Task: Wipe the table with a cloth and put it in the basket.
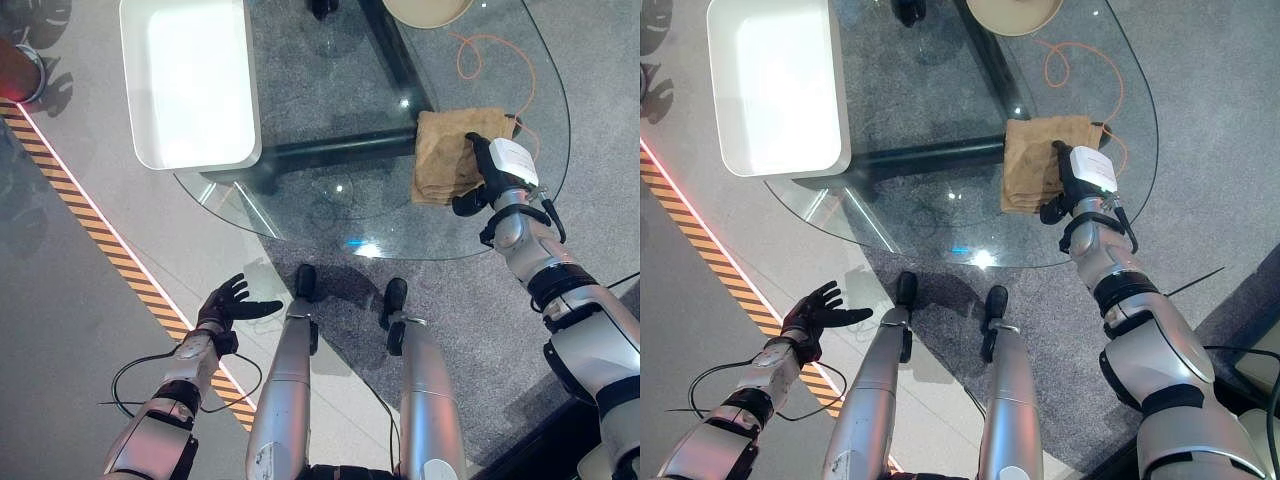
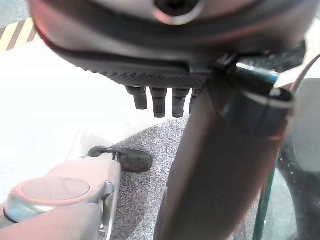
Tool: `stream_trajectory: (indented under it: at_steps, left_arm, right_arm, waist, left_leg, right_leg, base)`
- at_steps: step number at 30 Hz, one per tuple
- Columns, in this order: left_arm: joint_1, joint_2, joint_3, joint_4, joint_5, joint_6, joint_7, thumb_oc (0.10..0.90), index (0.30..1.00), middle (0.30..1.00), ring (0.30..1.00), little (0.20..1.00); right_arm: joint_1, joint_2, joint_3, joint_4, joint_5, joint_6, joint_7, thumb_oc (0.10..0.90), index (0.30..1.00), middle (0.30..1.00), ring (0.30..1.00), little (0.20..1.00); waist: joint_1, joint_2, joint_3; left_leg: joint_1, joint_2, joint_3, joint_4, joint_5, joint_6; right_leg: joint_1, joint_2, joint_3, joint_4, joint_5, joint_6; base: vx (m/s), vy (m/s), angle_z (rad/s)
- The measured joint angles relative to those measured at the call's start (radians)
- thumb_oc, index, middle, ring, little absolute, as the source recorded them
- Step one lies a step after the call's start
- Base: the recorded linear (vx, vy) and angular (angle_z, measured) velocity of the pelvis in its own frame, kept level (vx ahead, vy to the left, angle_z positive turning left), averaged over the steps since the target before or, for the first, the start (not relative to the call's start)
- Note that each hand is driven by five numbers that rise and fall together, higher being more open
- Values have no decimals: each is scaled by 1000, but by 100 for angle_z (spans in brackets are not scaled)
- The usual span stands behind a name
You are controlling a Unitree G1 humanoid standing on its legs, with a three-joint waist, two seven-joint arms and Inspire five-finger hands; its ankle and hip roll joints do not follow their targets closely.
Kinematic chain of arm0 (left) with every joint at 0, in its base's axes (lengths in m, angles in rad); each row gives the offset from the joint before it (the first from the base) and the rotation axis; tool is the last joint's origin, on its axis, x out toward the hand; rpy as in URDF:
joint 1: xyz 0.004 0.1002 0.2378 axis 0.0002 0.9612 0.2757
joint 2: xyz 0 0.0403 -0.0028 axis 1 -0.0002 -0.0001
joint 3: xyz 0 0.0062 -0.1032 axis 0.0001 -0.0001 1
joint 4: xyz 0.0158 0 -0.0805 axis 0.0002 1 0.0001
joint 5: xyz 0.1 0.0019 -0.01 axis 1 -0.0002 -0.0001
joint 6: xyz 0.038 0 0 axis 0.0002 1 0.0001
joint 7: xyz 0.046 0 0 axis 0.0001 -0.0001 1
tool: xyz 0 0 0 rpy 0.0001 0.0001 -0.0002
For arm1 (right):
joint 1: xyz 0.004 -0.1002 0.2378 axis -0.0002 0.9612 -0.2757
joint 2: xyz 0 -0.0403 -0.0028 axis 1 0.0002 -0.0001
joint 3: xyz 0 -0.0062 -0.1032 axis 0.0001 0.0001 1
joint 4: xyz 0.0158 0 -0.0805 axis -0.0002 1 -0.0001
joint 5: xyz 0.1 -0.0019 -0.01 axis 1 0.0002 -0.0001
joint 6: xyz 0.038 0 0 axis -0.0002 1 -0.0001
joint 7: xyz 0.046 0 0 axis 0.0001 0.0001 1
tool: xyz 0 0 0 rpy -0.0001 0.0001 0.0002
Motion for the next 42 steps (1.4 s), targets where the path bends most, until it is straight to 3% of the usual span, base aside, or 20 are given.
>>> stream_trajectory:
  at_steps: [2,3,4,5,6,42]
  left_arm:
    - [-1,0,-3,0,0,0,0,800,900,900,900,900]
    - [-2,0,-10,-1,0,1,0,800,900,900,900,900]
    - [-3,0,-16,-1,0,1,0,800,900,900,900,900]
    - [-3,0,-23,-1,0,1,0,800,900,900,900,900]
    - [-3,0,-29,-1,0,2,0,800,900,900,900,900]
    - [-3,-1,-33,-1,0,3,0,800,900,900,900,900]
  right_arm:
    - [-7,0,12,5,-1,7,0,800,900,900,900,900]
    - [-15,1,24,19,-7,8,0,751,858,858,858,851]
    - [-19,1,26,24,-17,11,-1,558,693,693,693,658]
    - [-24,2,27,28,-25,17,-2,160,352,352,352,260]
    - [-27,2,27,30,-29,21,-3,100,300,300,300,200]
    - [-95,1,29,36,-42,68,-55,100,300,300,300,200]
  waist:
    - [0,0,0]
    - [0,1,0]
    - [1,2,0]
    - [1,4,0]
    - [1,6,0]
    - [1,15,0]
  left_leg:
    - [0,-1,0,0,0,0]
    - [0,-2,0,0,0,0]
    - [0,-2,0,0,0,0]
    - [0,-3,0,0,0,0]
    - [-1,-3,0,0,0,1]
    - [-17,-6,-3,-2,1,0]
  right_leg:
    - [0,-1,0,1,0,0]
    - [0,-2,0,1,0,0]
    - [0,-2,0,1,0,0]
    - [0,-3,0,1,0,0]
    - [0,-4,0,1,0,1]
    - [-15,-7,-4,2,-3,3]
  base:
    - [0,0,0]
    - [0,0,0]
    - [0,0,0]
    - [0,0,0]
    - [0,0,0]
    - [0,0,0]
